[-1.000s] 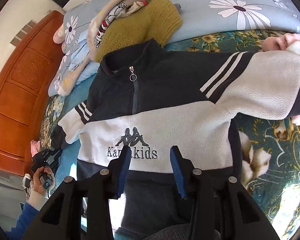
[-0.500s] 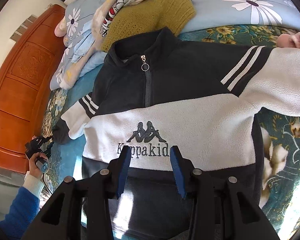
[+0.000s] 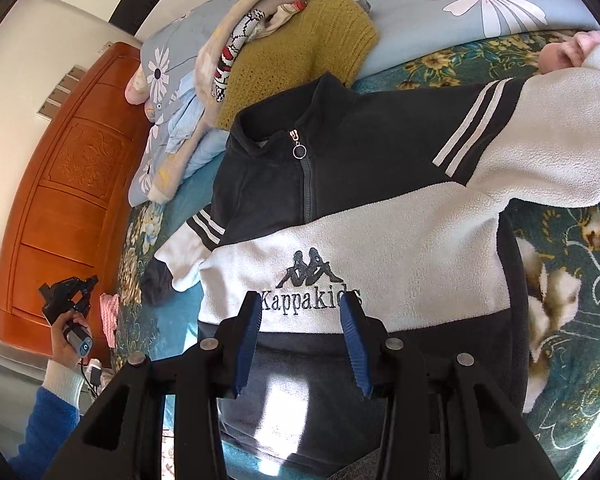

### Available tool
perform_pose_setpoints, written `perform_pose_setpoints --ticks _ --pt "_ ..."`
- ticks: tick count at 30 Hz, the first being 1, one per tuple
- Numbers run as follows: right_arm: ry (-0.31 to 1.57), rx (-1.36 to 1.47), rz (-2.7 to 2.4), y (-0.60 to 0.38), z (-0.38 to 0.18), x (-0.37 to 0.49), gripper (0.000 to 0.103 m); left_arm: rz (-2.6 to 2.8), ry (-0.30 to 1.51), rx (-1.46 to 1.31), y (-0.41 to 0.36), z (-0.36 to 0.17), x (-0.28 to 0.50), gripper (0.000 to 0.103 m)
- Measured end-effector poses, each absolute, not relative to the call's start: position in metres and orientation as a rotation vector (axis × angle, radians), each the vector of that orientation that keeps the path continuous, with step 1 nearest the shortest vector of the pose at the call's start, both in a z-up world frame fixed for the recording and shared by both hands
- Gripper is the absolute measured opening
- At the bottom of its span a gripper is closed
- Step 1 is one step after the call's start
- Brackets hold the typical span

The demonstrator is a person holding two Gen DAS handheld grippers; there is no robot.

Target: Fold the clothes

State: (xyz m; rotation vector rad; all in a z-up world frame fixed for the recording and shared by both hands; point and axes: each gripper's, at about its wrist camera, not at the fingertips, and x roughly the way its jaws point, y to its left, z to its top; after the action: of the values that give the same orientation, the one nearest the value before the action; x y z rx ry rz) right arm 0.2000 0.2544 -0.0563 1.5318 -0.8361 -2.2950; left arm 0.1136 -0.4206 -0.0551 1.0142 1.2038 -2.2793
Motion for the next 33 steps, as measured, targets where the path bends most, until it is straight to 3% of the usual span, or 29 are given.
perform_pose_setpoints --ticks 2,4,5,6,9,17,19,20,21,27,33 --pt "-0.853 1.516 -2.297 0.259 -0.054 0.201 0.042 -2.23 1.242 1.04 -0.417 -0.073 0.116 0.007" --pt "-0.86 1.503 -2.297 0.261 -0.054 0.201 0.042 -2.175 1.297 1.062 -0.416 -0.092 0.119 0.024" --pt "-0.859 1.498 -2.296 0.262 -0.054 0.201 0.042 -2.145 1.313 1.07 -0.418 -0.101 0.12 0.043" --pt "-0.856 1.494 -2.297 0.261 -0.055 0.2 0.042 -2.114 1.327 1.077 -0.42 -0.111 0.12 0.057" --pt "-0.872 1.501 -2.28 0.258 -0.066 0.195 0.042 -2.056 1.316 1.071 -0.43 -0.134 0.12 0.058" --pt "-0.843 1.609 -2.216 0.236 -0.098 0.174 0.042 -1.987 1.267 1.105 -0.453 -0.184 0.1 0.056" --pt "-0.828 1.608 -2.221 0.233 -0.099 0.17 0.042 -1.992 1.259 1.089 -0.455 -0.185 0.1 0.04" --pt "-0.824 1.616 -2.222 0.232 -0.1 0.17 0.042 -2.0 1.25 1.083 -0.454 -0.183 0.101 0.023" --pt "-0.823 1.623 -2.223 0.232 -0.101 0.169 0.042 -2.008 1.241 1.076 -0.453 -0.181 0.102 0.018" --pt "-0.865 1.604 -2.228 0.237 -0.098 0.176 0.042 -2.343 1.138 1.045 -0.405 -0.097 0.095 0.013" --pt "-0.971 1.533 -2.223 0.26 -0.088 0.194 0.042 -2.822 1.141 1.059 -0.286 0.016 0.088 0.013"
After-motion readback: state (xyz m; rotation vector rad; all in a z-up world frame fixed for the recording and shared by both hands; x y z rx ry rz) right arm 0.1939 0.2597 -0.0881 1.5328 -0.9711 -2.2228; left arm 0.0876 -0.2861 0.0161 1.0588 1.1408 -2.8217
